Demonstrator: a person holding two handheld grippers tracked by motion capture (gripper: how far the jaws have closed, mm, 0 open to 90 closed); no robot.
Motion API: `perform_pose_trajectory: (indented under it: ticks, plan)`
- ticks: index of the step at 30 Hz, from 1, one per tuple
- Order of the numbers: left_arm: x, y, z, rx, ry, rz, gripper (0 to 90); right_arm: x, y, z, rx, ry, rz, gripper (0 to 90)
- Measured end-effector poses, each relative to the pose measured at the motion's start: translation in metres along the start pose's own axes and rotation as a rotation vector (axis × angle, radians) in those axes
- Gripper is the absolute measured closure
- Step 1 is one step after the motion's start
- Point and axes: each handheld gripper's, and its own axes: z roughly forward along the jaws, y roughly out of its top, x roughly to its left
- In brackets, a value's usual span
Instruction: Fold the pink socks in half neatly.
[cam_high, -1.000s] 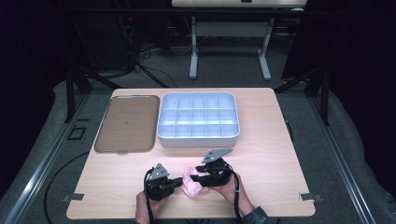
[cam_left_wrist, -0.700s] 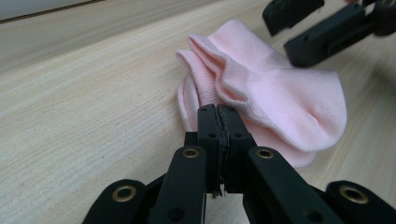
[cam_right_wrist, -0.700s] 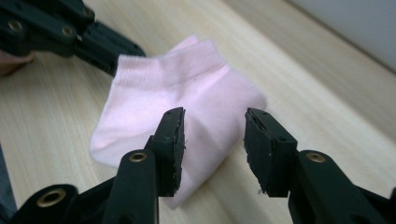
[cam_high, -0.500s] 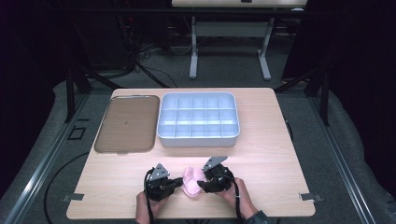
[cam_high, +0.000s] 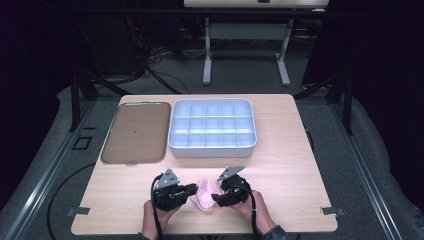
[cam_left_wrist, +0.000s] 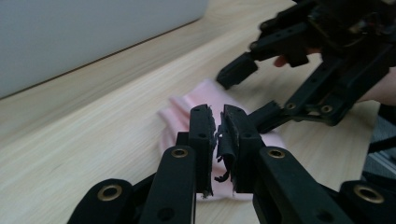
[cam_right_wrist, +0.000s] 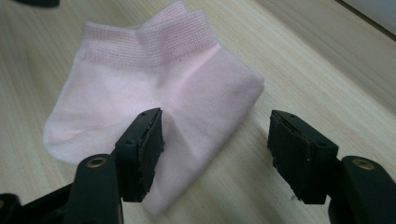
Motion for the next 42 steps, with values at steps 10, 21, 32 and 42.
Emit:
perform_pose_trajectory:
  ticks: [10, 21, 32, 42]
  plan:
    - [0.004, -0.024, 0.023, 0.091, 0.021, 0.003, 87.3, -0.003, -0.002, 0.001, -0.01, 0.005, -0.005, 32.6]
    - [0.009, -0.033, 0.022, 0.04, -0.007, 0.007, 89.8, -0.015, -0.006, -0.007, -0.02, 0.097, 0.113, 40.7]
    - [0.006, -0.035, 0.022, 0.031, 0.015, 0.033, 89.8, -0.014, -0.01, -0.01, -0.011, 0.112, 0.194, 71.2]
    - [0.005, -0.035, 0.023, 0.027, 0.02, 0.024, 89.8, -0.017, -0.019, -0.009, -0.061, 0.168, 0.263, 87.1]
